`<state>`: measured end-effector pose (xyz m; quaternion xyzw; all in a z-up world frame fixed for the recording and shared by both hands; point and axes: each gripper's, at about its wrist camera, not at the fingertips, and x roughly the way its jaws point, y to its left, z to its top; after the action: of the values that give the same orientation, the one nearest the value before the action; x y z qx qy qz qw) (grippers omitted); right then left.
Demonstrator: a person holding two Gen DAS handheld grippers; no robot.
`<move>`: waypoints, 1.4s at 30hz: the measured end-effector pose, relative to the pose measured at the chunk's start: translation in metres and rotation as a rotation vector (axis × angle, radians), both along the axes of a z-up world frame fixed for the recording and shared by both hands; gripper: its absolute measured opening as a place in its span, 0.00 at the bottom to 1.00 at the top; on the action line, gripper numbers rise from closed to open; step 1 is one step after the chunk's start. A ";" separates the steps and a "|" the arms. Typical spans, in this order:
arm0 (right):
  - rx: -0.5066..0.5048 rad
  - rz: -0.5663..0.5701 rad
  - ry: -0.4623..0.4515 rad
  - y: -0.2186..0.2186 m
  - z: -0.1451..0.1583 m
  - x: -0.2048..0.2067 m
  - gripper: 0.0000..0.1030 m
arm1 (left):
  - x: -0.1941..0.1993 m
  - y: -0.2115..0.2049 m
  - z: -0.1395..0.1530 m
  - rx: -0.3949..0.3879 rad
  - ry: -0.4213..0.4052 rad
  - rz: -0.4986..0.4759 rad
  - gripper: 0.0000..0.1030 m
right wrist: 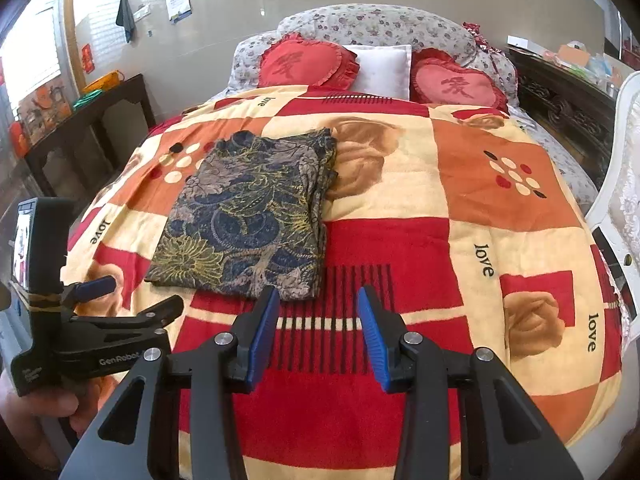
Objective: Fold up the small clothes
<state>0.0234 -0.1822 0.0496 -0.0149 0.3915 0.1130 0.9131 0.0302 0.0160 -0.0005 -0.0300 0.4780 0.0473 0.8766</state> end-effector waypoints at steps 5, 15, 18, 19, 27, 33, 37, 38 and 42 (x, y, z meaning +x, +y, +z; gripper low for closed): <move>-0.015 -0.003 -0.017 0.000 0.002 -0.002 0.53 | 0.001 0.000 0.002 0.001 -0.003 -0.001 1.00; -0.009 -0.003 -0.040 0.000 0.011 -0.001 0.53 | 0.004 -0.004 0.014 0.001 -0.033 -0.010 1.00; -0.009 -0.001 -0.054 0.000 0.015 -0.001 0.53 | 0.005 -0.006 0.019 0.002 -0.041 -0.011 1.00; -0.009 0.000 -0.058 0.000 0.017 0.000 0.53 | 0.005 -0.006 0.021 0.002 -0.046 -0.012 1.00; 0.000 0.024 -0.075 0.001 0.040 0.010 0.53 | 0.008 -0.007 0.052 0.001 -0.101 -0.019 1.00; -0.014 0.010 -0.084 -0.003 0.057 0.019 0.53 | 0.013 -0.008 0.067 0.005 -0.113 -0.020 1.00; -0.031 0.016 -0.089 -0.003 0.063 0.021 0.53 | 0.016 -0.009 0.074 0.007 -0.119 -0.022 1.00; -0.032 0.017 -0.089 -0.003 0.064 0.022 0.53 | 0.017 -0.010 0.077 0.007 -0.123 -0.026 1.00; -0.031 0.014 -0.095 -0.004 0.070 0.023 0.53 | 0.018 -0.011 0.083 0.006 -0.134 -0.032 1.00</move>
<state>0.0468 -0.1866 0.1195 -0.0369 0.3495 0.1124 0.9294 0.0487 0.0053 0.0826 -0.0227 0.4184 0.0328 0.9074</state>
